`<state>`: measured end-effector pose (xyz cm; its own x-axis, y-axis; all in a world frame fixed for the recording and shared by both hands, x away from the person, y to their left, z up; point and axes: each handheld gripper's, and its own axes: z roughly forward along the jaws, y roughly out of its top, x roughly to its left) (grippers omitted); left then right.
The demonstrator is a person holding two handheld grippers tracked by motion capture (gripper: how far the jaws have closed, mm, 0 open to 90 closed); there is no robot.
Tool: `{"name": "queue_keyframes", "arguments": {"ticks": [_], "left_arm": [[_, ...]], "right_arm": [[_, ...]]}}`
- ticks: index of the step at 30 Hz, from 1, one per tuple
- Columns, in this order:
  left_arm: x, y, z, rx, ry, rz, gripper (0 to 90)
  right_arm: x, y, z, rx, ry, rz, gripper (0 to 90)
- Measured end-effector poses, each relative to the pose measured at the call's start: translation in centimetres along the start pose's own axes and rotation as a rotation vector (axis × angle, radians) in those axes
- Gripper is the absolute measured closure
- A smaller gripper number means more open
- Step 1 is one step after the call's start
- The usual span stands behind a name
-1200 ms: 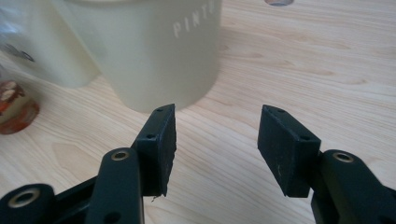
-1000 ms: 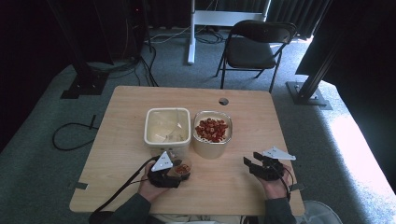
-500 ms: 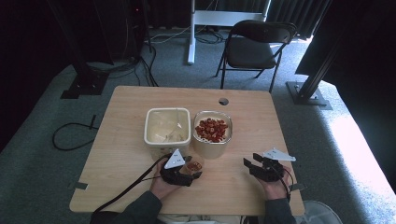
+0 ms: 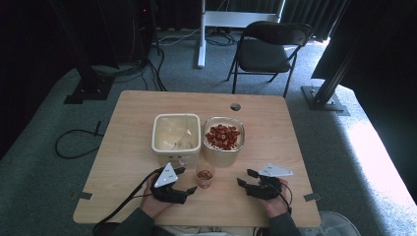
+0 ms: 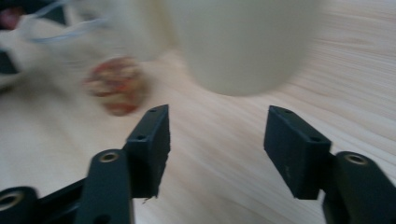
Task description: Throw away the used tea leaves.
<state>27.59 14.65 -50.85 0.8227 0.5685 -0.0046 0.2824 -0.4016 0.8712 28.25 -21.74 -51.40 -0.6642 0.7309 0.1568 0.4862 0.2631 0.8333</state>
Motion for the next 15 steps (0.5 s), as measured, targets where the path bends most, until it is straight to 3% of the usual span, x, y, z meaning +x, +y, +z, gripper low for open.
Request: {"name": "queue_keyframes", "arguments": {"ticks": [2, 6, 8, 15], "left_arm": [[0.6, -0.6, -1.2, -0.004, 0.031, -0.016, 20.6], [2.2, -1.7, -3.1, 0.000, 0.110, -0.063, 21.8], [2.8, -2.0, -3.9, 0.008, 0.139, -0.073, 22.4], [4.6, -2.7, -5.6, -0.008, 0.211, -0.113, 24.2]], "right_arm": [[1.3, 0.4, 1.1, -0.002, 0.022, -0.042, 29.9], [3.8, 1.4, 3.2, -0.017, 0.094, -0.115, 28.5], [4.8, 2.0, 4.2, -0.028, 0.109, -0.145, 25.1], [5.7, 2.8, 6.6, -0.057, 0.159, -0.149, 19.3]]}}
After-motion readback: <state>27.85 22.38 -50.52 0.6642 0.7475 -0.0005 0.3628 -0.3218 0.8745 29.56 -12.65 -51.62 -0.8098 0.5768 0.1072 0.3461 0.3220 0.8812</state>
